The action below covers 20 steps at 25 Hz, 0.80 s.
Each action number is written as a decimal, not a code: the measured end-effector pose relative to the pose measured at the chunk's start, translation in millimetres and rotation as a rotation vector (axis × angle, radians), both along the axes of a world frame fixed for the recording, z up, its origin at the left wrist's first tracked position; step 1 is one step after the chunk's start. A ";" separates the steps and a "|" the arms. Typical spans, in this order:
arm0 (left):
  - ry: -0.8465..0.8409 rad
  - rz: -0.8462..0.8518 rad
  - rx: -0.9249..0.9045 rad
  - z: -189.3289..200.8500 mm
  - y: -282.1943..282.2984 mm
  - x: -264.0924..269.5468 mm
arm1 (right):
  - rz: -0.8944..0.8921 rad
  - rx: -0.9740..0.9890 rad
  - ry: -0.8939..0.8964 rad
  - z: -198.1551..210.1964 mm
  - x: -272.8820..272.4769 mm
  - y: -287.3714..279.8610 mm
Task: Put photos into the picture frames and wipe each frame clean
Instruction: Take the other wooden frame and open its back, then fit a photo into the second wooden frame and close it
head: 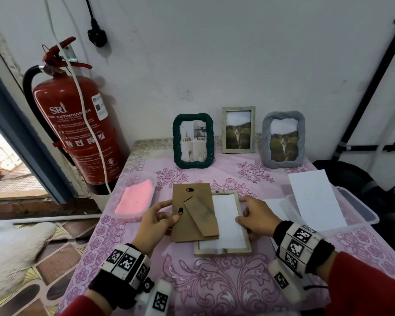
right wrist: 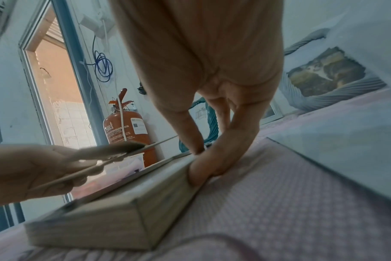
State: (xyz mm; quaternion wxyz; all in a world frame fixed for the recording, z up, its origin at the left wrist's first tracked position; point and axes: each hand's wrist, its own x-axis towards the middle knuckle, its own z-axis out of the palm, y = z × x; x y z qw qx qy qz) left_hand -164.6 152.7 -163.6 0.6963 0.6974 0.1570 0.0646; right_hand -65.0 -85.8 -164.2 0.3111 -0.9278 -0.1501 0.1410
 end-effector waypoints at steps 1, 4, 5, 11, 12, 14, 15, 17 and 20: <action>-0.002 0.011 0.002 -0.6 3.5 -2.6 | -0.005 -0.011 -0.004 0.2 1.2 -0.2; 0.007 0.028 0.015 -3.9 11.6 -10.0 | -0.034 -0.041 -0.014 2.3 4.2 -3.5; 0.015 0.035 0.018 -5.6 14.1 -12.1 | -0.045 -0.043 -0.011 3.1 4.6 -5.6; 0.114 0.076 0.130 -15.8 25.6 -17.9 | -0.061 -0.037 -0.006 6.6 4.0 -15.2; 0.128 0.075 0.154 -16.8 26.1 -18.0 | -0.058 -0.039 -0.009 7.5 3.4 -14.9; 0.153 0.071 0.222 -17.2 25.3 -18.4 | -0.056 -0.042 -0.012 7.8 2.8 -14.3; 0.166 0.072 0.285 -16.7 24.4 -18.2 | -0.056 -0.042 -0.013 7.5 2.7 -14.2; 0.198 0.063 0.532 -15.1 22.1 -17.3 | -0.057 -0.042 -0.014 6.6 2.3 -14.3; 0.136 0.002 0.884 -6.5 11.5 -14.2 | -0.061 -0.042 -0.012 5.8 2.2 -14.2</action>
